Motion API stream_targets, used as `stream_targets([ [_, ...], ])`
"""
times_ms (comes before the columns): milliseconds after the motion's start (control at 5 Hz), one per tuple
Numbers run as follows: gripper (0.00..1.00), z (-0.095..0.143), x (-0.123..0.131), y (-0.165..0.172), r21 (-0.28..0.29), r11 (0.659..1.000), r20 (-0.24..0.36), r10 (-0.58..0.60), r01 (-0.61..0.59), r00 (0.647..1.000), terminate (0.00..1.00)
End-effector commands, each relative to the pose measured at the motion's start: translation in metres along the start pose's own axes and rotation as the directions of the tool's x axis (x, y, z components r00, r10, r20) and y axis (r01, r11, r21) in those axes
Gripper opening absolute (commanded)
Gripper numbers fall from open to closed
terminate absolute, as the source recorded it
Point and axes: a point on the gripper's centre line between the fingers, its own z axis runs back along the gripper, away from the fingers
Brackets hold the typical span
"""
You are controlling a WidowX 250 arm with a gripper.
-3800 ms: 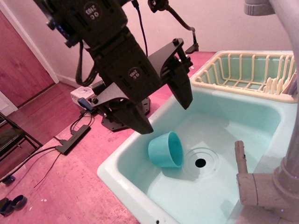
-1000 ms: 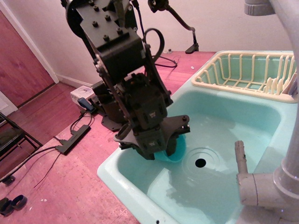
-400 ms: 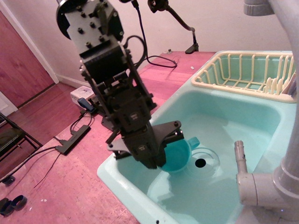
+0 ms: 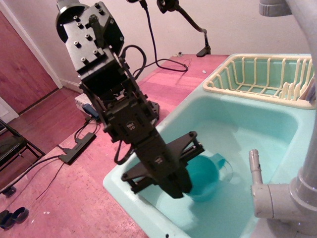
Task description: Flip cup upright
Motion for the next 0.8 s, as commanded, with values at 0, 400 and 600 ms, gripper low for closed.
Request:
stream_targets([
  [0,1.0,0.018,0.038,0.03,0.058,0.997,0.13,0.039,-0.047,0.991,0.0],
  [400,1.0,0.056,0.032,0.043,0.045,0.999,-0.041,-0.003,0.005,0.999,0.0],
  [600,1.0,0.084,0.03,0.047,0.032,0.998,-0.147,-0.042,0.047,0.988,1.0],
])
